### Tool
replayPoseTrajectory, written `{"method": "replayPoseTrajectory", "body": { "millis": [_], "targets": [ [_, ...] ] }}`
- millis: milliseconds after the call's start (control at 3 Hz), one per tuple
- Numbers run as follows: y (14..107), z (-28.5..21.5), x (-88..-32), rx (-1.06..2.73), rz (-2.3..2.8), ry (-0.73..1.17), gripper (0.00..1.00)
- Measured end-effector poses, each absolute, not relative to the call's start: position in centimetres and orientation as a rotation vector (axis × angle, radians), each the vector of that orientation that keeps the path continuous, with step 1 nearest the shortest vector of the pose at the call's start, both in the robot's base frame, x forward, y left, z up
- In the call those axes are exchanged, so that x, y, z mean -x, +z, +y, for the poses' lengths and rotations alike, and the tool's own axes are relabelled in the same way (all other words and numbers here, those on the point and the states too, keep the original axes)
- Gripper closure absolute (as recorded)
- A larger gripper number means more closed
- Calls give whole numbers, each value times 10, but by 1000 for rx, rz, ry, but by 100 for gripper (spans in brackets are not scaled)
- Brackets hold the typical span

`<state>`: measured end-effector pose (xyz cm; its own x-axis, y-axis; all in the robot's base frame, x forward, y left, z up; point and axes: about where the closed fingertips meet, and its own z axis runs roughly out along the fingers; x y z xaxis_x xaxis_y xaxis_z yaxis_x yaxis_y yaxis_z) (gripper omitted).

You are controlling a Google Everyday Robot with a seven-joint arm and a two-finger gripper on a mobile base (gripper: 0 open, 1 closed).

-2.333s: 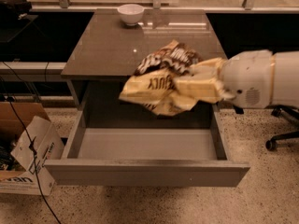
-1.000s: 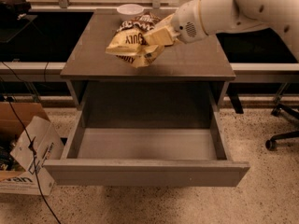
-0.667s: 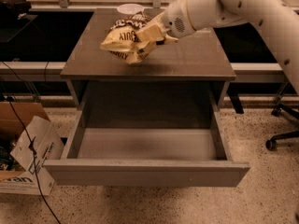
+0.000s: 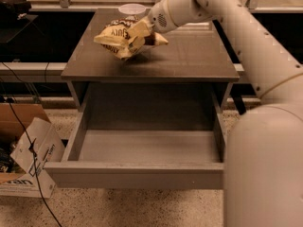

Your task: Pick brown chip bag from top drawer and place on counter

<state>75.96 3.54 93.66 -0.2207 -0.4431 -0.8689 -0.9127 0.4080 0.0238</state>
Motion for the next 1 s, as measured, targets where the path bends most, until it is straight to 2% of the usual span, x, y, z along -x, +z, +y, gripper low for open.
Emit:
{"method": "replayPoseTrajectory", "body": {
  "millis": [333,667,1000],
  "targets": [
    [915,42,-795,1111,1889,735,32],
    [920,41,-800,1104,1878,730,8],
    [918,43,-800,1107,1878,734,0]
  ]
}}
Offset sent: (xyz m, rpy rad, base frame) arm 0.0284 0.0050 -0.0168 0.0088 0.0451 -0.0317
